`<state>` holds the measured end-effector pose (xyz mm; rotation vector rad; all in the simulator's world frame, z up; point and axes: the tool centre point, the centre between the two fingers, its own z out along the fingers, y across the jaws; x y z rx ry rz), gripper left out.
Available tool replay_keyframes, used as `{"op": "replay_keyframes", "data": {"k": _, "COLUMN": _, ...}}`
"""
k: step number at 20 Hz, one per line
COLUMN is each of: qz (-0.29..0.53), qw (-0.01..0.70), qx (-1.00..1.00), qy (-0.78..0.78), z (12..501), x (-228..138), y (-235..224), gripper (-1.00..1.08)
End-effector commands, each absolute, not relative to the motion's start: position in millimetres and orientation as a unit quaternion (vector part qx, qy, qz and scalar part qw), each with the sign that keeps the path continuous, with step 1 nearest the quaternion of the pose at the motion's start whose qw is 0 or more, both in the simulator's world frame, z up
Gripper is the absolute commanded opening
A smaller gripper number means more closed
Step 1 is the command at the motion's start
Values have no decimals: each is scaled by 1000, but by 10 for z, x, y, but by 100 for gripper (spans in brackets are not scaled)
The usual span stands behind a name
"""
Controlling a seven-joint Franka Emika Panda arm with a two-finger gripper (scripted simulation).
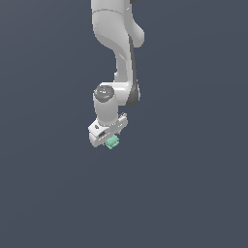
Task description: Pick up the object and move it to a goal position.
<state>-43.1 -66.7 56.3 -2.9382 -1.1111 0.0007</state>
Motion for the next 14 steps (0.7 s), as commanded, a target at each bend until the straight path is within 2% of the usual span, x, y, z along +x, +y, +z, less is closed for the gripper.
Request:
{"op": "replay_keyframes", "data": {"k": 1, "qz": 0, "qw": 0, "qx": -935, "qy": -354, "z": 462, "x": -432, "y": -668, "gripper": 100}}
{"op": "replay_keyframes", "data": {"k": 6, "qz": 0, "qw": 0, "qx": -935, "qy": -354, "z": 396, "x": -423, "y": -668, "gripper": 100}}
{"op": "replay_keyframes", "data": {"k": 7, "qz": 0, "qw": 0, "qx": -935, "qy": -354, "z": 396, "x": -423, "y": -668, "gripper": -100}}
{"op": "replay_keyframes", "data": {"k": 14, "qz": 0, "qw": 0, "qx": -935, "qy": -354, "z": 396, "x": -423, "y": -668, "gripper": -100}}
